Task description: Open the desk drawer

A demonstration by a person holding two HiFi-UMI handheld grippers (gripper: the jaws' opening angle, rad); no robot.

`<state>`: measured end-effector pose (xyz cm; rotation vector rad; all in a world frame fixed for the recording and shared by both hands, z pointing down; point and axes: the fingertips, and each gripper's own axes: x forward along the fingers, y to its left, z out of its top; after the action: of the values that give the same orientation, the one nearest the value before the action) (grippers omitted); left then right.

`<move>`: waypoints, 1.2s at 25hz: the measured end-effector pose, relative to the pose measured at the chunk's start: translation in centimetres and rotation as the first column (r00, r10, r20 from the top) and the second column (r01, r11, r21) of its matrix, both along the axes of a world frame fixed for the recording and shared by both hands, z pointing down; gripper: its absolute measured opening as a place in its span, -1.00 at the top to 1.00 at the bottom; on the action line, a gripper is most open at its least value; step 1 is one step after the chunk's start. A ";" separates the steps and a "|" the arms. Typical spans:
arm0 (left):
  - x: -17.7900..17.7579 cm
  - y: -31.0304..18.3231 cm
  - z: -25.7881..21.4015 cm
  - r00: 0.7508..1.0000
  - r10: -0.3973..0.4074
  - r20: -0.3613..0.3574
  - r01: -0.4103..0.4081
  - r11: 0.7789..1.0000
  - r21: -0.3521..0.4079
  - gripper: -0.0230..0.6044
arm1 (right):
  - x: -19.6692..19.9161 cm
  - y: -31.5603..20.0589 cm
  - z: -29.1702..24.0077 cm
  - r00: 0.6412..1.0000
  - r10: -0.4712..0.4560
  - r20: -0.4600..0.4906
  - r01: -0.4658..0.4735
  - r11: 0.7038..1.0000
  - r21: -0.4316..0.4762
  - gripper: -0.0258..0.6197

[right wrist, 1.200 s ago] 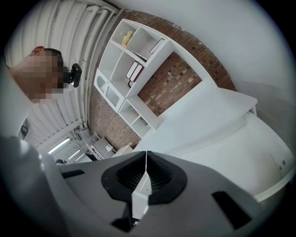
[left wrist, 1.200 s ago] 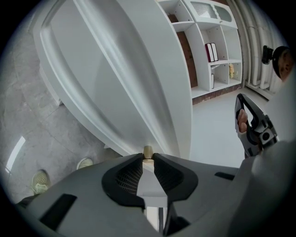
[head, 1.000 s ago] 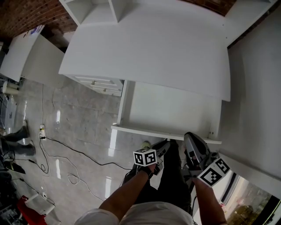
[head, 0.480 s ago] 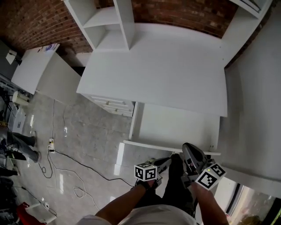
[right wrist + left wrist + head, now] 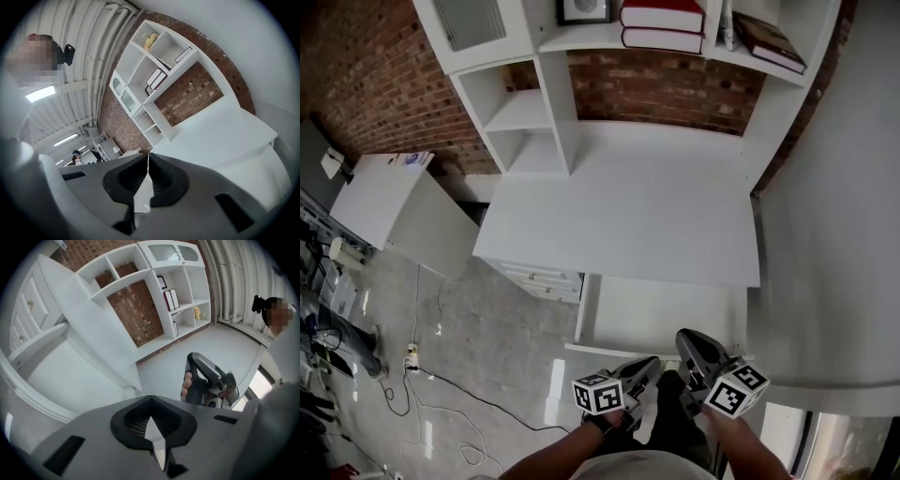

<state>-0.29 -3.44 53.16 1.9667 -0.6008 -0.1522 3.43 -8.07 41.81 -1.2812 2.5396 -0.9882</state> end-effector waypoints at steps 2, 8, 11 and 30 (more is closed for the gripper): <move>-0.4 -0.9 -2.9 1.000 -0.017 -0.020 0.018 0.999 0.041 0.89 | -0.1 -0.2 -1.0 1.000 0.001 -0.005 0.000 1.000 0.014 0.86; -1.5 -3.4 -9.7 0.998 -0.062 -0.016 0.064 0.985 0.160 0.89 | -0.3 -1.0 -3.7 1.000 -0.009 -0.022 0.010 0.999 0.044 0.86; -1.9 -4.1 -12.8 0.997 -0.083 0.005 0.080 0.974 0.214 0.89 | -0.4 -1.1 -5.4 0.999 -0.017 -0.034 0.019 0.998 0.058 0.86; -2.5 -7.8 -26.4 0.983 -0.165 0.076 0.102 0.849 0.519 0.89 | -0.7 -3.9 -12.4 0.995 0.002 -0.097 0.016 0.983 0.184 0.87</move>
<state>-2.83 -11.20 26.73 2.4651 -0.8412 -0.3119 2.76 -12.00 29.43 -1.2969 2.6354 -0.6870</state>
